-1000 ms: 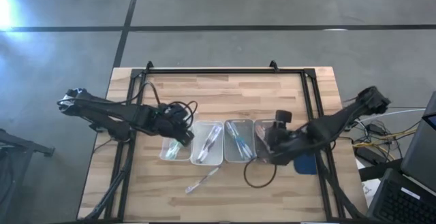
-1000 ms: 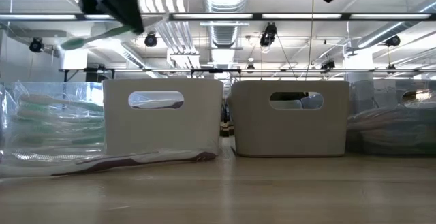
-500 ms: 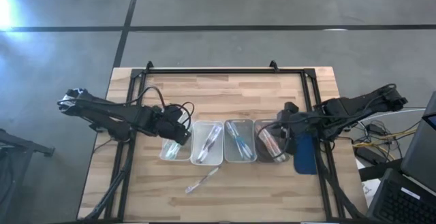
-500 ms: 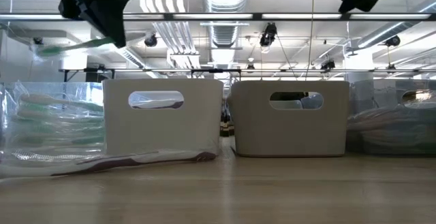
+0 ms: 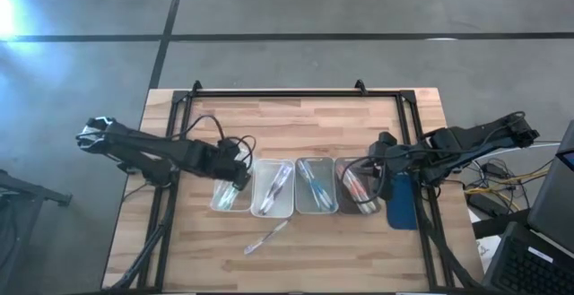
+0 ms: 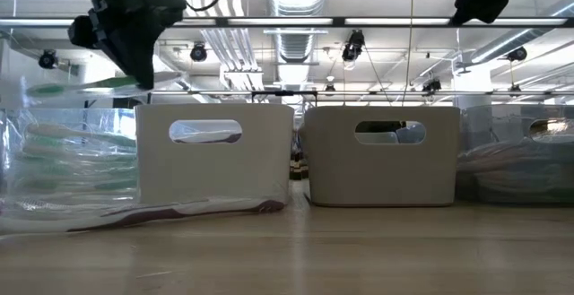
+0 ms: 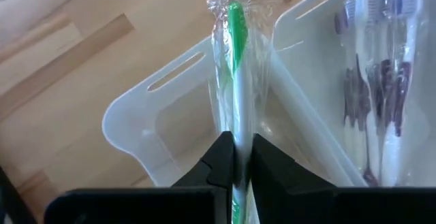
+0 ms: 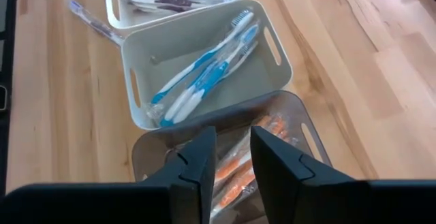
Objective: Pick & Place Toothbrushes
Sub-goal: Put the green toothbrush into the transparent bin
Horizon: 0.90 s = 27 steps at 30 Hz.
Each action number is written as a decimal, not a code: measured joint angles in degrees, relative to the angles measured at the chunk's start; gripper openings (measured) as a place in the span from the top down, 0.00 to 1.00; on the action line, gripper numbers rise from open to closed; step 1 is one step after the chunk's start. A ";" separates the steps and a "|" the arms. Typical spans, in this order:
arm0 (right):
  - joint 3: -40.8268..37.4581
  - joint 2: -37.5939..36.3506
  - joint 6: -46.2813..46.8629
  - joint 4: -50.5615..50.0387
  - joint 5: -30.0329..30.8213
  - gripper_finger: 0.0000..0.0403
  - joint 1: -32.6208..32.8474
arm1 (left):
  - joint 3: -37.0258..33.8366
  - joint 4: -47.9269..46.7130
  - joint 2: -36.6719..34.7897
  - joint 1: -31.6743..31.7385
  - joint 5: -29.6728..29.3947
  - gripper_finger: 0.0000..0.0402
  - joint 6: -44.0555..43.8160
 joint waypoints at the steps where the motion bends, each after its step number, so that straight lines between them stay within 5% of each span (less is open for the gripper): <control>1: 0.09 0.02 -0.02 0.04 0.02 0.79 0.02 | 0.13 0.28 0.00 0.82 0.60 0.92 0.57; 9: 1.05 -0.02 -0.17 0.13 1.11 0.76 0.02 | 1.56 -0.52 2.67 7.15 5.95 0.92 4.58; 27: 0.92 0.00 -0.99 -0.49 1.17 0.64 0.06 | 1.64 1.62 13.43 7.84 13.05 0.91 7.33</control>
